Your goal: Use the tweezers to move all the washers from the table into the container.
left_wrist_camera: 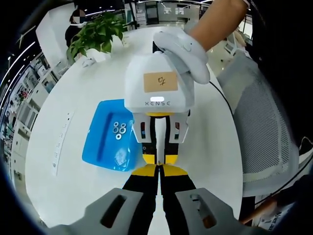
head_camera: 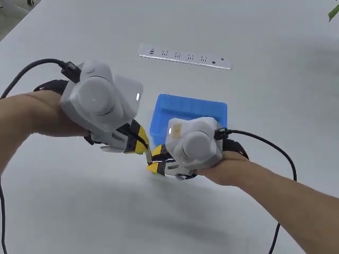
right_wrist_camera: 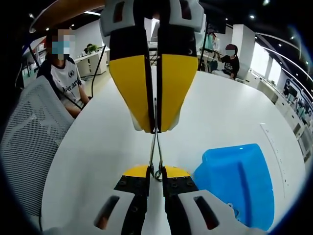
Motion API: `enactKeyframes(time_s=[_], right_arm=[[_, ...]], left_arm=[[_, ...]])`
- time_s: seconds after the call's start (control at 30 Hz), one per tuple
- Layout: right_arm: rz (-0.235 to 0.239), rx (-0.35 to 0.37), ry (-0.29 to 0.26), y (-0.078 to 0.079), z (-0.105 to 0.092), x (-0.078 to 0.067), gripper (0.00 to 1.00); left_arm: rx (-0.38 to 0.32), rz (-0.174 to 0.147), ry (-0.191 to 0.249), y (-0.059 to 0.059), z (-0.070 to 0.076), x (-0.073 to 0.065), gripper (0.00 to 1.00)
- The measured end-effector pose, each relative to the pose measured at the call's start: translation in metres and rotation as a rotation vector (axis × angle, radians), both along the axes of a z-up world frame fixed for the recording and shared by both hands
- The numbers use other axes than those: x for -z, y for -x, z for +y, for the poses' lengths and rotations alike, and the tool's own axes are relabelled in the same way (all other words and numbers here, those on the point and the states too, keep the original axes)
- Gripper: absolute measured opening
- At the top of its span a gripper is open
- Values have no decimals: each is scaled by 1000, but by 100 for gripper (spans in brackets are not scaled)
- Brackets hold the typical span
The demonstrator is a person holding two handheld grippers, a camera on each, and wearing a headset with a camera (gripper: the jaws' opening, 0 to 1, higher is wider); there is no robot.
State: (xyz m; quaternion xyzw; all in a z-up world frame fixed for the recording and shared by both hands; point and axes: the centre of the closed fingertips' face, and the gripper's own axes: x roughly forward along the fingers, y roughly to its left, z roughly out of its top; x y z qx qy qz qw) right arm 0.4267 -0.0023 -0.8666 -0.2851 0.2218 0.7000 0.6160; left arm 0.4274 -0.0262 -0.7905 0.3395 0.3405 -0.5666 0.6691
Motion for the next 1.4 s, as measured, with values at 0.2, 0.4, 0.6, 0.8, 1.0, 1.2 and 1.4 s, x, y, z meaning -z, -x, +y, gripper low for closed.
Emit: enactKeyframes(time_s=[0.2, 0.4, 0.6, 0.8, 1.0, 1.2, 1.4], right_arm=[[4, 2, 4, 0, 1, 1, 12], [10, 1, 10, 0, 2, 1, 11], [27, 2, 15, 1, 0, 2, 10], [41, 9, 19, 1, -1, 2, 10], [47, 12, 22, 2, 0, 2, 9], [41, 13, 23, 1, 0, 1, 9], [26, 1, 31, 3, -1, 1, 9]], left_arm=[[-12, 11, 3, -1, 2, 0, 5], [-21, 20, 1, -1, 4, 1, 5], [-21, 21, 10, 0, 2, 1, 5], [-18, 21, 20, -1, -2, 1, 5], [-19, 21, 20, -1, -1, 1, 5], [-19, 23, 17, -1, 0, 0, 5], [-14, 23, 10, 1, 0, 0, 5]])
